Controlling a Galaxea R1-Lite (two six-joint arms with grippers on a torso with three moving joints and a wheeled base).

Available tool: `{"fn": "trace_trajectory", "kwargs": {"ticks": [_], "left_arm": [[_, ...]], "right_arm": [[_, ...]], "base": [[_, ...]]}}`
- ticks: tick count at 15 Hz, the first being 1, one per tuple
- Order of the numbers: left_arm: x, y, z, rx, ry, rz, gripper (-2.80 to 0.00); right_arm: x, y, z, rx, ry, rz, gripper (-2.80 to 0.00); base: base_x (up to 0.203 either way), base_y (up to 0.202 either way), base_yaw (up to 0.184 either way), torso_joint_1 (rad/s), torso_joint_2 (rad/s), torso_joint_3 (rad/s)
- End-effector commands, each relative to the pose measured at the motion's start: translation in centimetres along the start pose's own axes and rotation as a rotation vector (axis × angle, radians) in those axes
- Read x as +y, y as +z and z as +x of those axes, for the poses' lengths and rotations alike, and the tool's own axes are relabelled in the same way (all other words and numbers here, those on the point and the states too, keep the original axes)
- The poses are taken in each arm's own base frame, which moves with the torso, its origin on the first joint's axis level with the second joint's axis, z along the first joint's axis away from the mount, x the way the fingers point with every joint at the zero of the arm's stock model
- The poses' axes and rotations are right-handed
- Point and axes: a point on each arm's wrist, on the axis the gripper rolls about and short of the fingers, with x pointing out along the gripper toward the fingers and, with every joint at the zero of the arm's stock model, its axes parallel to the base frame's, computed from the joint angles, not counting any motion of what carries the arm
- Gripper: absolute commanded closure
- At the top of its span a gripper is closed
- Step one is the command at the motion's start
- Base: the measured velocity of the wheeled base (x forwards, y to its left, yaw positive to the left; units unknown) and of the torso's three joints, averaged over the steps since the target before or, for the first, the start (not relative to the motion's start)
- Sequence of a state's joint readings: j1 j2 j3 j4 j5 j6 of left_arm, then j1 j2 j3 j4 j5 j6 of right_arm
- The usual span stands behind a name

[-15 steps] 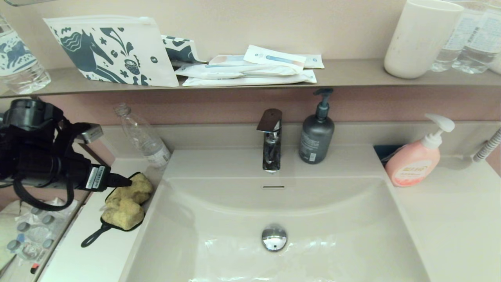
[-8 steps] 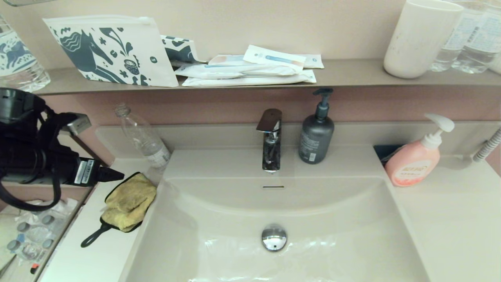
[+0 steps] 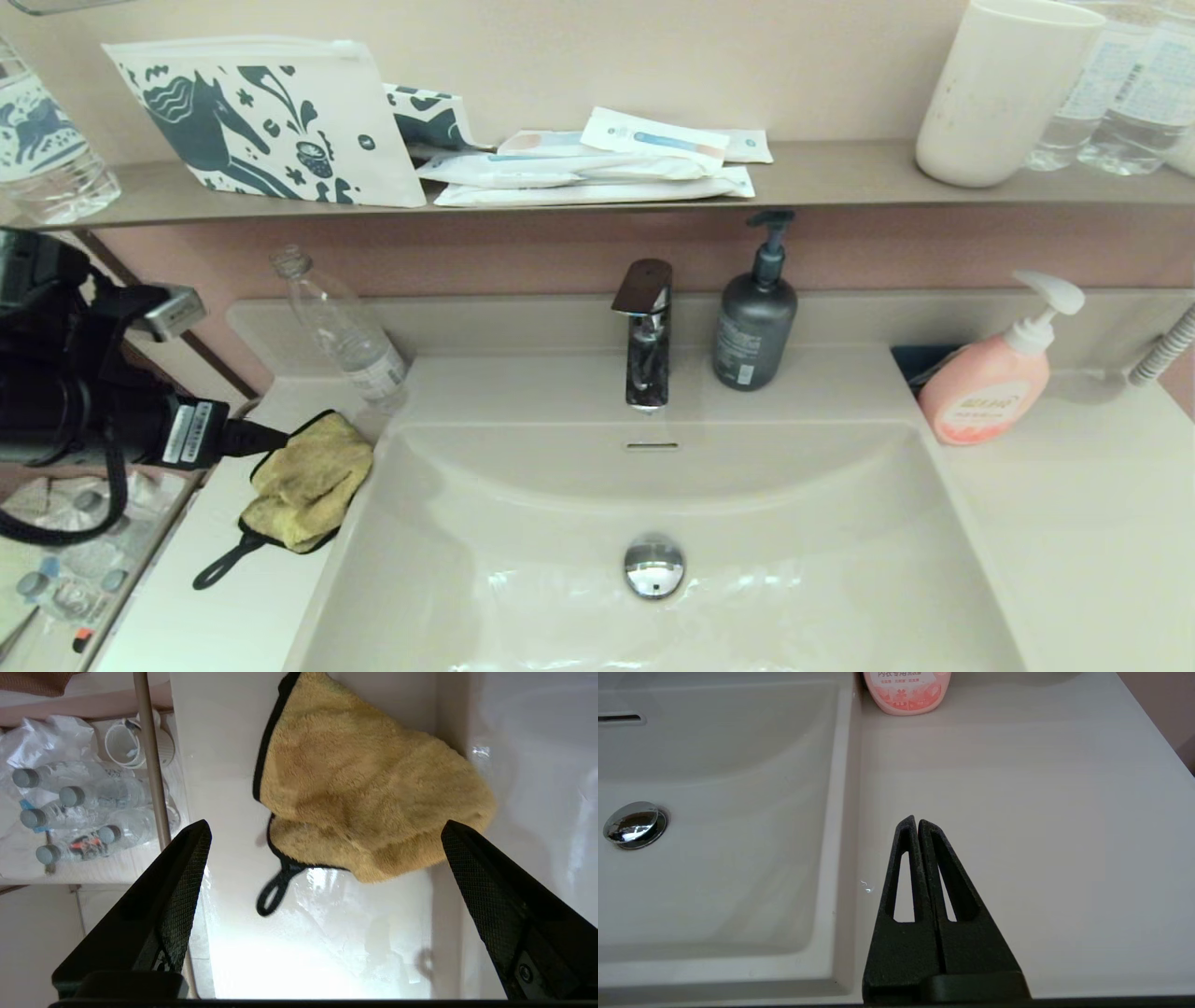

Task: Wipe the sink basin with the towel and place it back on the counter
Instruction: Wipe the sink

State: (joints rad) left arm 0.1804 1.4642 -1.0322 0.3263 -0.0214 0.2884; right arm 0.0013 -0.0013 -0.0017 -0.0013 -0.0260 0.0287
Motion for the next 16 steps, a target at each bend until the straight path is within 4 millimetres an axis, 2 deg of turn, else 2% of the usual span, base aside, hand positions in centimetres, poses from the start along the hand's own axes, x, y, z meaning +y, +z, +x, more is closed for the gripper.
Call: {"fn": "trace_trajectory", "kwargs": {"ticks": [1,4,6,7,8,10,16], "left_arm": [[-0.6,-1.1,-2.3,-0.045,-0.005,-0.065,-2.8],[-3.7,-2.8,-4.9,-0.095,-0.067,-0.09,-2.8],[-5.0,-4.1,-6.0,-0.102,-0.002,-0.064,-2.8],[-5.1,-4.7,-5.8,-0.08,0.011,-0.067,0.0],[-5.2,-5.3,-5.7,-0.07,0.009,-0.058,0.0],[-5.8,-5.2,-6.0,-0.087,-0.022,-0.033,0.0],[-5.8,-5.4,-6.2,-0.093,-0.029,-0.041,0.0]], "right_arm": [[0.0,0.0,0.0,0.001,-0.001,0.0,0.0],[0.0,0.0,0.0,0.001,0.0,0.0,0.0],[0.0,0.0,0.0,0.001,0.0,0.0,0.0],[0.0,0.0,0.0,0.001,0.0,0.0,0.0],[0.0,0.0,0.0,0.001,-0.001,0.0,0.0],[0.0,0.0,0.0,0.001,0.0,0.0,0.0],[0.0,0.0,0.0,0.001,0.0,0.0,0.0]], "base": [[0.0,0.0,0.0,0.0,0.0,0.0],[0.0,0.0,0.0,0.0,0.0,0.0],[0.0,0.0,0.0,0.0,0.0,0.0],[0.0,0.0,0.0,0.0,0.0,0.0],[0.0,0.0,0.0,0.0,0.0,0.0],[0.0,0.0,0.0,0.0,0.0,0.0],[0.0,0.0,0.0,0.0,0.0,0.0]]}}
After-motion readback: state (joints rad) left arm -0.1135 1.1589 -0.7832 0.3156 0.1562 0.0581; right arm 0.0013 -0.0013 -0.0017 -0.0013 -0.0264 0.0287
